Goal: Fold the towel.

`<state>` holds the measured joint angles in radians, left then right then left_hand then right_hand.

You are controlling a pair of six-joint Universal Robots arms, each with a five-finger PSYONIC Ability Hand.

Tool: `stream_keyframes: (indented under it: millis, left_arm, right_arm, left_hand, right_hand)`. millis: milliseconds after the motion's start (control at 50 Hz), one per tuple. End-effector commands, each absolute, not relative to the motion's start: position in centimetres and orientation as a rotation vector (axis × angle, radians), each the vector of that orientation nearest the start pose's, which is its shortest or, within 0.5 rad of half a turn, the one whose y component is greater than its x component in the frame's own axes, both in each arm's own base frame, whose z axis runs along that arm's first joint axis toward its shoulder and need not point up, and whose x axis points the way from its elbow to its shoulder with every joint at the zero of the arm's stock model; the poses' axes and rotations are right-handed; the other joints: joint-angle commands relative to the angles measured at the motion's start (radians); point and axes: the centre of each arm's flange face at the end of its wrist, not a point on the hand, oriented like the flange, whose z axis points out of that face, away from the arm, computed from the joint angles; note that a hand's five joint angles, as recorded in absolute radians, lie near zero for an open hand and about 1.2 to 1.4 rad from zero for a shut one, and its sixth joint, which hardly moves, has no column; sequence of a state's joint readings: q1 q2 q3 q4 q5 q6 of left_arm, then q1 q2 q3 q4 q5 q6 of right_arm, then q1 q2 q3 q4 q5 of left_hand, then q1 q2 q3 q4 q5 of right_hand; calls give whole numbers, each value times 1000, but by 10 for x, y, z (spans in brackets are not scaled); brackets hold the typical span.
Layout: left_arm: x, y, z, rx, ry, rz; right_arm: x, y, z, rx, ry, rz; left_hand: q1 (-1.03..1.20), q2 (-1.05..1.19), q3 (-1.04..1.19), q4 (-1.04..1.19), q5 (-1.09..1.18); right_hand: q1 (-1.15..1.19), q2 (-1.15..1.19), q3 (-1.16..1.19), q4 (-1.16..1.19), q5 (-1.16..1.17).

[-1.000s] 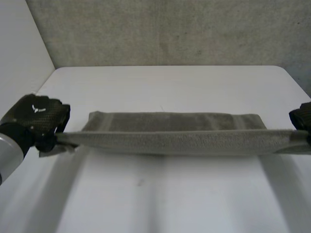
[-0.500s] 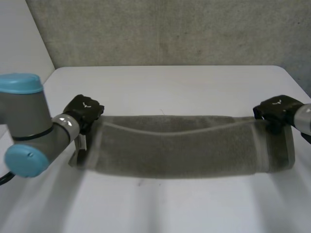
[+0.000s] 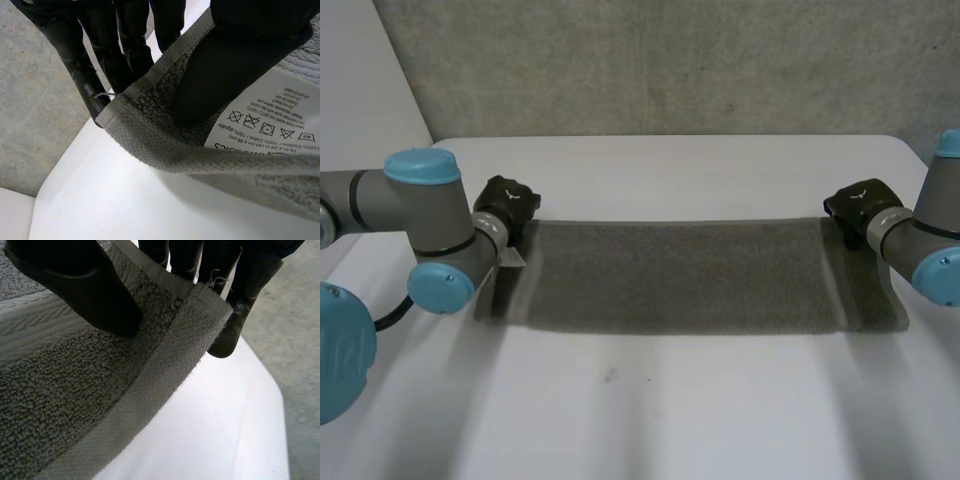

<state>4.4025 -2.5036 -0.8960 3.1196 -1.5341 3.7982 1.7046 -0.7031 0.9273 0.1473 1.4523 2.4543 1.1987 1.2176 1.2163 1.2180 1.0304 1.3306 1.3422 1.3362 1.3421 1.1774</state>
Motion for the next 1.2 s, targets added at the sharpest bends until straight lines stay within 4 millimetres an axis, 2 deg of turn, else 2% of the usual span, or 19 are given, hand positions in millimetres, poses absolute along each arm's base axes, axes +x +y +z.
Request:
stream_keyframes:
  millis: [20, 40, 60, 80, 100, 120, 140, 180, 220, 280, 320, 440, 540, 560, 600, 760, 920, 1080, 1200]
  left_arm:
    - [-273, -405, 126, 1149, 2094, -1762]
    - [-275, -403, 125, 1158, 2097, -1759]
    - [-279, -400, 125, 1170, 2094, -1762]
    - [-279, -400, 125, 1170, 2094, -1762]
    - [-283, -397, 128, 1181, 2085, -1770]
    - [-283, -397, 128, 1181, 2085, -1770]
    - [-287, -394, 130, 1187, 2079, -1777]
    - [-289, -392, 137, 1182, 2064, -1791]
    - [-288, -391, 161, 1130, 2031, -1834]
    - [-286, -390, 170, 1107, 2019, -1848]
    - [-284, -384, 190, 1073, 2004, -1883]
    - [-278, -369, 210, 1028, 2036, -1923]
    - [-268, -340, 215, 993, 2148, -1915]
    - [-268, -340, 215, 993, 2148, -1915]
    - [-262, -324, 211, 978, 2219, -1887]
    - [-254, -285, 192, 1028, 2391, -1822]
    - [-252, -271, 179, 1026, 2449, -1827]
    - [-251, -271, 179, 1019, 2447, -1833]
    - [-250, -272, 179, 1013, 2445, -1836]
  right_arm:
    - [201, -431, 149, -1201, 2494, -1938]
    - [202, -432, 149, -1196, 2491, -1941]
    - [206, -431, 151, -1187, 2476, -1948]
    - [206, -431, 151, -1187, 2476, -1948]
    - [208, -431, 155, -1165, 2464, -1965]
    - [208, -431, 155, -1165, 2464, -1965]
    - [209, -431, 163, -1132, 2447, -1993]
    - [209, -432, 174, -1101, 2423, -2031]
    - [209, -428, 204, -1046, 2364, -2114]
    - [209, -424, 218, -1024, 2338, -2146]
    - [208, -416, 234, -991, 2312, -2171]
    - [202, -393, 241, -981, 2337, -2139]
    - [198, -354, 226, -1033, 2368, -2001]
    - [198, -354, 226, -1033, 2368, -2000]
    - [191, -339, 211, -1050, 2390, -1898]
    - [163, -321, 173, -1015, 2482, -1676]
    - [161, -327, 148, -1018, 2483, -1706]
    - [157, -336, 125, -1103, 2492, -1718]
    - [150, -341, 119, -1120, 2526, -1710]
  left_hand:
    - [198, 179, 180, 178, 191]
    - [198, 179, 180, 178, 191]
    - [-241, -260, -259, -260, -247]
    - [-245, -264, -263, -265, -252]
    - [-847, -866, -865, -866, -853]
    - [-853, -872, -871, -872, -859]
    - [-1024, -1043, -1042, -1043, -1030]
    - [-1024, -1043, -1042, -1043, -1030]
    - [-1024, -1043, -1042, -1043, -1030]
    - [-1024, -1043, -1042, -1043, -1030]
    - [-1024, -1043, -1042, -1043, -1030]
    - [-1024, -1043, -1042, -1043, -1030]
    - [-1023, -1042, -1041, -1043, -1030]
    - [-1023, -1042, -1041, -1043, -1030]
    - [-1023, -1042, -1041, -1043, -1030]
    - [-1023, -1042, -1041, -1043, -1030]
    - [-1020, -1039, -1038, -1040, -1027]
    - [-1017, -1036, -1035, -1037, -1024]
    - [-1017, -1036, -1035, -1037, -1024]
  right_hand:
    - [55, 43, 49, 43, 34]
    - [-640, -651, -645, -651, -661]
    - [-1156, -1168, -1162, -1168, -1177]
    - [-1156, -1168, -1162, -1168, -1177]
    - [-1156, -1168, -1162, -1168, -1177]
    - [-1156, -1168, -1162, -1168, -1177]
    - [-1156, -1168, -1162, -1168, -1177]
    - [-1156, -1168, -1162, -1168, -1177]
    - [-1156, -1168, -1162, -1168, -1177]
    - [-1156, -1168, -1162, -1168, -1177]
    - [-1156, -1168, -1162, -1168, -1177]
    - [-1156, -1168, -1162, -1168, -1177]
    - [-1156, -1168, -1162, -1168, -1177]
    - [-1156, -1168, -1162, -1168, -1177]
    - [-1156, -1168, -1162, -1168, -1177]
    - [-1119, -1131, -1125, -1131, -1141]
    - [-1011, -1023, -1017, -1023, -1033]
    - [-767, -779, -773, -779, -789]
    - [-606, -617, -611, -617, -627]
